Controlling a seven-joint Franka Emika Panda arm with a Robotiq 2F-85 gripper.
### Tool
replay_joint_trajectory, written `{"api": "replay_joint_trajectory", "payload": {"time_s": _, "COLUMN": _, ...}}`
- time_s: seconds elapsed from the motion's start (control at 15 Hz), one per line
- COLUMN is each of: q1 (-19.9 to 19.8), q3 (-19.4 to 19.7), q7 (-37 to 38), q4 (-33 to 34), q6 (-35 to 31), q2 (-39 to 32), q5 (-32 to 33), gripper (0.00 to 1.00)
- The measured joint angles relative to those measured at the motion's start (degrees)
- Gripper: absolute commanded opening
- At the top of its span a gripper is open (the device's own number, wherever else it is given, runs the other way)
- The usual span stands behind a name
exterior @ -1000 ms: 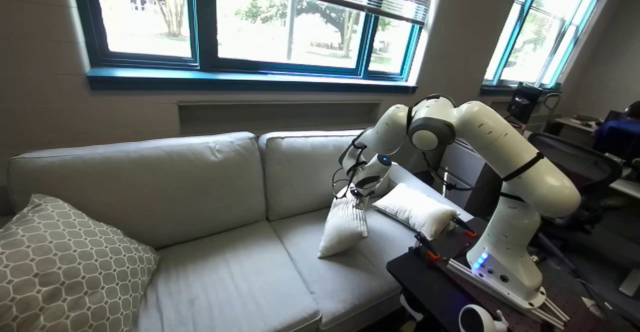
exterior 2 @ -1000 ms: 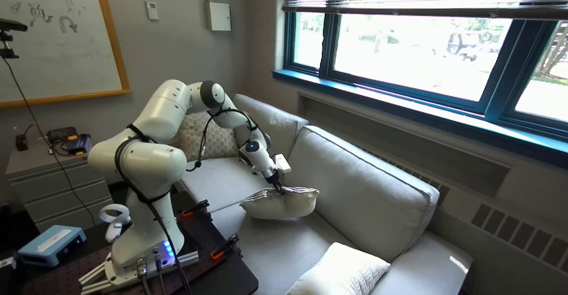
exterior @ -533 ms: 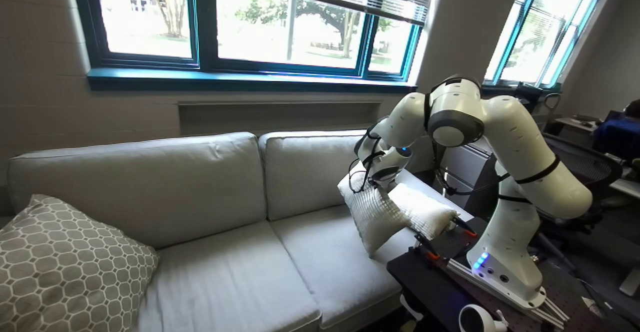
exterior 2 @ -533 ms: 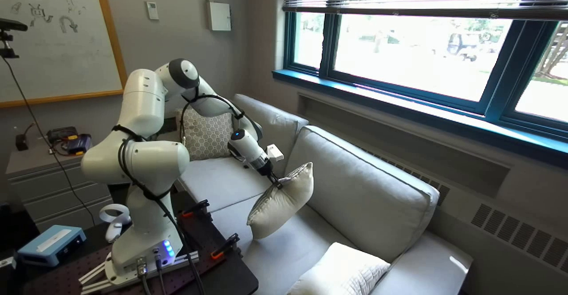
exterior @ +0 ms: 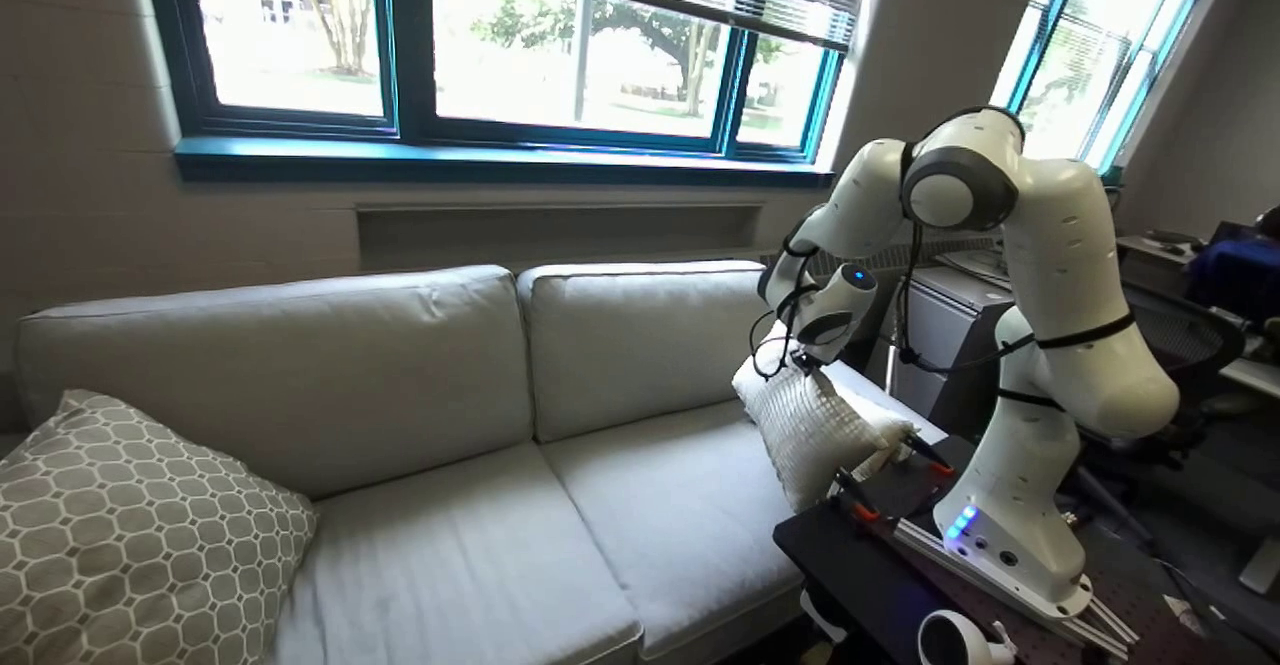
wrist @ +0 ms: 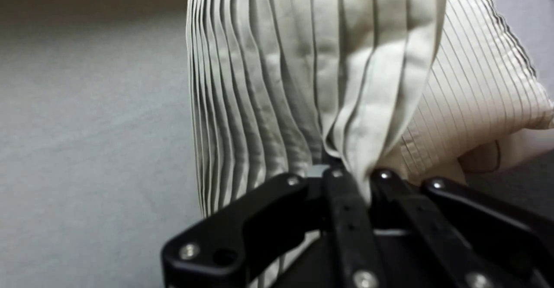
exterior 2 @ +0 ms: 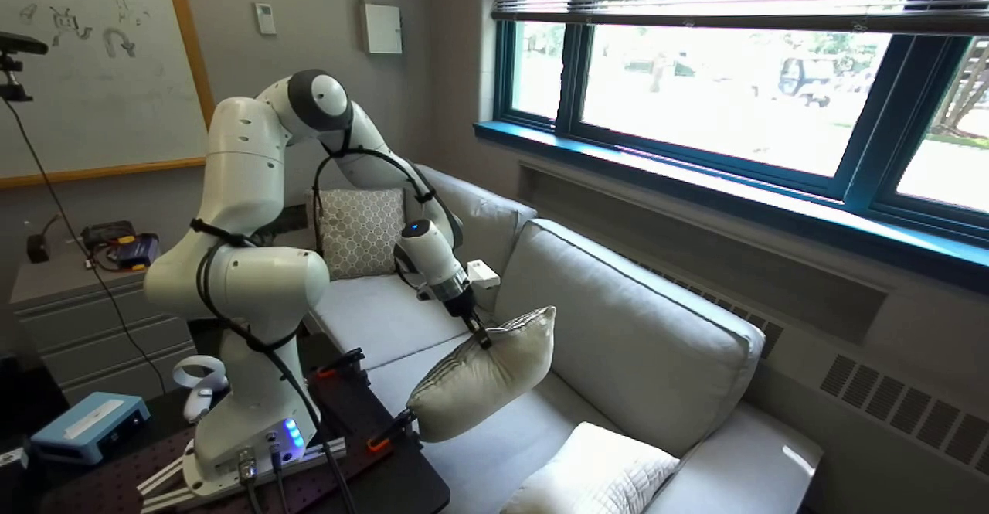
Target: Arrange the small pillows on the right side of the sofa
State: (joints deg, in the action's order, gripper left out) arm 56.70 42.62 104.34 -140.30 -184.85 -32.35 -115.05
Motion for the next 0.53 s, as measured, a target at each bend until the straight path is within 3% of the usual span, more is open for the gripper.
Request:
{"api": "replay_joint_trajectory", "payload": {"time_s": 0.27, "q1": -11.15, "q3": -3.54, "q7": 0.28, "q4": -2.84, "q6": 2.91, "q2": 3.5, "q5": 16.97, "gripper": 0.02}}
{"api": "replay_joint_trajectory", "payload": {"time_s": 0.53, "q1": -20.63, "q3": -1.12, "q7": 3.62, "q4": -0.22, "q6": 18.74, "q2": -0.98, "q5": 38.01, "gripper": 0.02}}
